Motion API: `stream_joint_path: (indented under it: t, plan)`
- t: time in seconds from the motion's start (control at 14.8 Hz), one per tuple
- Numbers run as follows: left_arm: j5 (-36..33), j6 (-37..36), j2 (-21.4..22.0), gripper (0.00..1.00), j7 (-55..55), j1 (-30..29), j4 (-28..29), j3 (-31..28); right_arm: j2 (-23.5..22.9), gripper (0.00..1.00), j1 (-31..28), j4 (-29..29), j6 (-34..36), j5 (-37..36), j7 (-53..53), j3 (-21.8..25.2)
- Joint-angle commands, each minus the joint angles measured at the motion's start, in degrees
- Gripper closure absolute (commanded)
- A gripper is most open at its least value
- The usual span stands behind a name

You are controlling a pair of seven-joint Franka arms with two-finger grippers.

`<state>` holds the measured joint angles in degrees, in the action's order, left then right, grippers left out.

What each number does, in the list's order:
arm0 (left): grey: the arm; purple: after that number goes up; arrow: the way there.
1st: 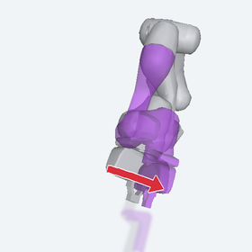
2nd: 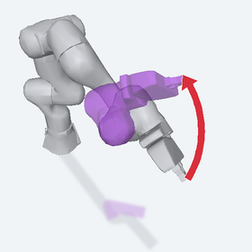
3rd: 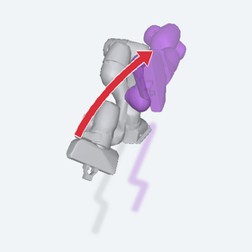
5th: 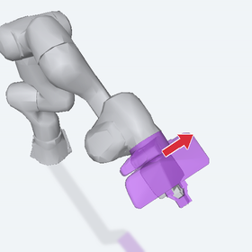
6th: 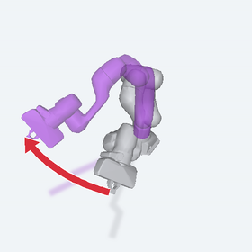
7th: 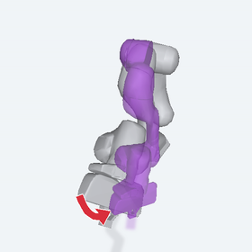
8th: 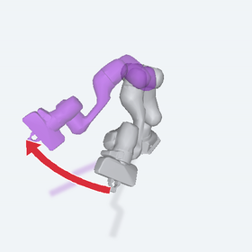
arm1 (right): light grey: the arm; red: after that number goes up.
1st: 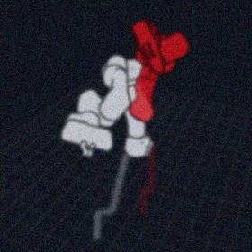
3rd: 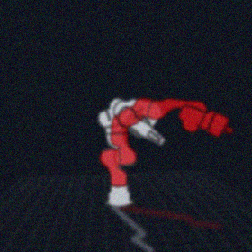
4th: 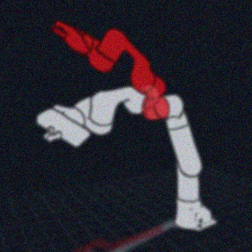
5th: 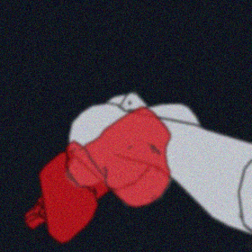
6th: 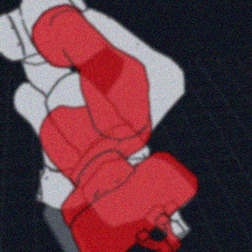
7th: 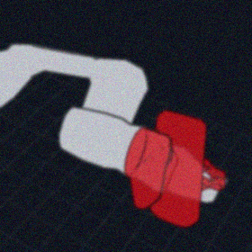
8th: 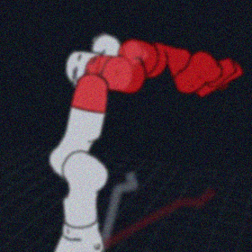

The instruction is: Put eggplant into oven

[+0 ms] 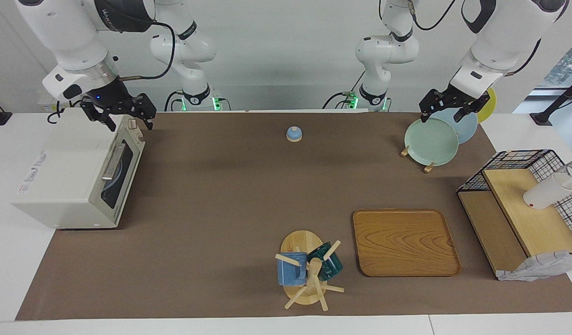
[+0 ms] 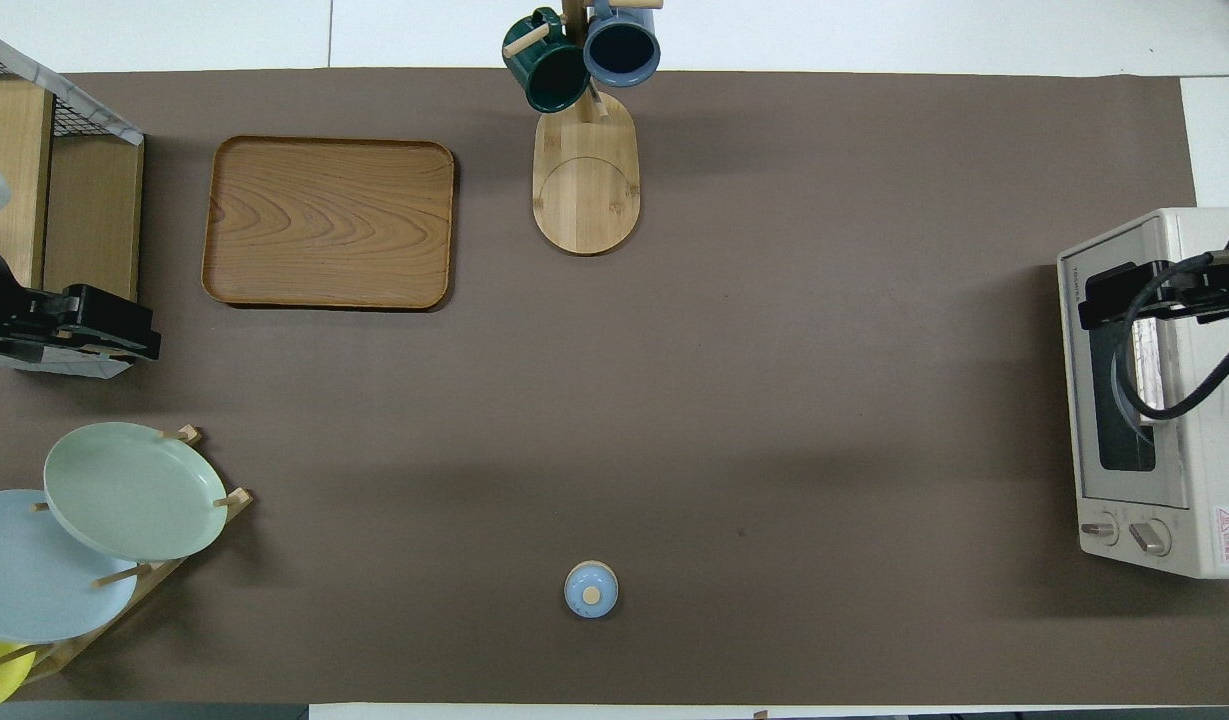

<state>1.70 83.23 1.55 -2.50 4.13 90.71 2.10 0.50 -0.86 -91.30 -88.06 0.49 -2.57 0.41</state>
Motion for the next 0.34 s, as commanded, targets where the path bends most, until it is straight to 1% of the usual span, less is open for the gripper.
stream_joint_path:
  t: [0.0,0.27]
  plan:
    - [0.32,0.36,1.27,0.00,-0.04,-0.27,0.96,-0.08,-0.59,0.00,-0.28,1.03,0.52,1.18,0.37,-0.14]
    - [0.32,0.36,1.27,0.00,0.04,-0.27,0.96,-0.08,-0.59,0.00,-0.28,1.03,0.43,0.92,0.29,-0.14]
